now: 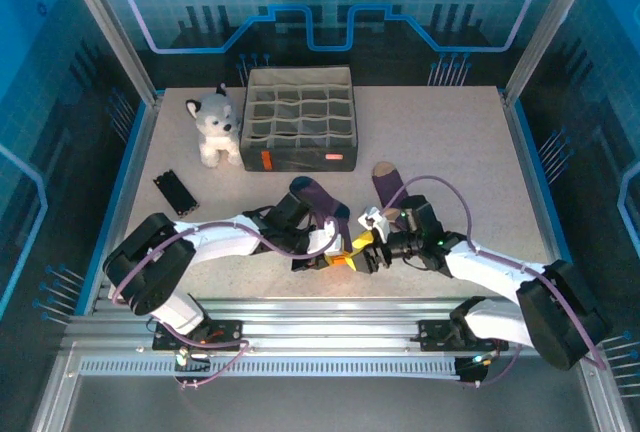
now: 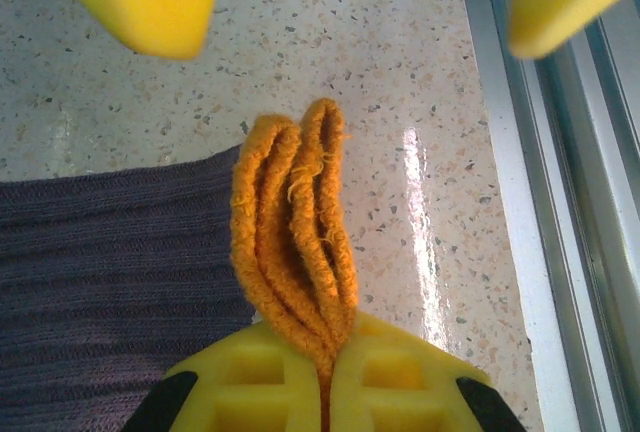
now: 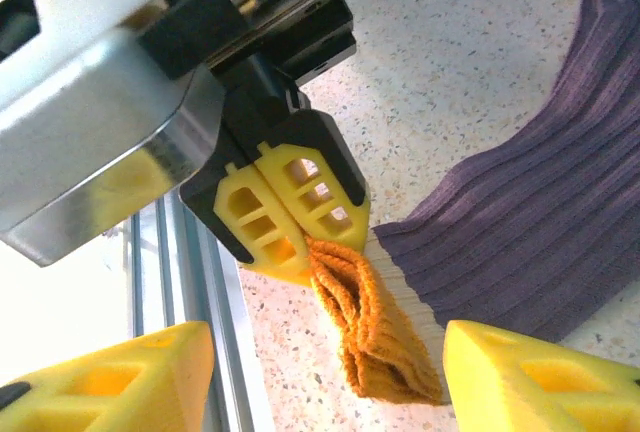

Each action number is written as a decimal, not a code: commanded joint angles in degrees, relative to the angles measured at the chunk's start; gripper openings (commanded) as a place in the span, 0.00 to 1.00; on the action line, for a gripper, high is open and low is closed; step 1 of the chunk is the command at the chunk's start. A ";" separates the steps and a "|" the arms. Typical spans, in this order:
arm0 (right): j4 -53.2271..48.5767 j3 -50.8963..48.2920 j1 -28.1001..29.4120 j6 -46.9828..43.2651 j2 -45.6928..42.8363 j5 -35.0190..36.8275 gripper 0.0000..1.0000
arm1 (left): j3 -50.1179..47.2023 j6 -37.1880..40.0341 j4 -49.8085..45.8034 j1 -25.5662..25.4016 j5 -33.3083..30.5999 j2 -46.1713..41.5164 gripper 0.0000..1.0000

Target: Roll the socks

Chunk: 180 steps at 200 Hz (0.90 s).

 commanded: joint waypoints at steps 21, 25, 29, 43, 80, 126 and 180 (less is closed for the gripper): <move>-0.58 -0.23 5.27 -9.16 -1.58 9.91 0.59 | 3.22 2.65 -3.26 1.85 5.69 0.40 0.00; 0.91 -0.92 5.39 -9.70 -1.97 10.35 0.60 | 3.66 3.18 -3.93 1.96 5.92 0.31 0.00; 2.84 -1.98 5.43 -10.17 -2.43 10.55 0.60 | 4.07 3.92 -4.83 2.15 6.13 0.22 0.00; 13.06 -6.50 5.45 -11.15 -4.11 12.09 0.62 | 6.66 7.25 -8.72 3.01 6.83 0.50 0.00; 15.26 -5.85 5.44 -10.79 -3.19 11.16 0.63 | 15.22 18.66 -20.80 6.02 7.29 3.54 0.00; 16.46 -6.27 9.03 -11.39 -2.32 13.32 0.62 | 20.42 32.33 -35.10 10.39 2.82 5.17 0.00; 24.71 -5.64 18.21 -11.99 5.16 22.71 0.60 | 11.27 36.58 -33.09 11.46 1.28 -0.69 0.00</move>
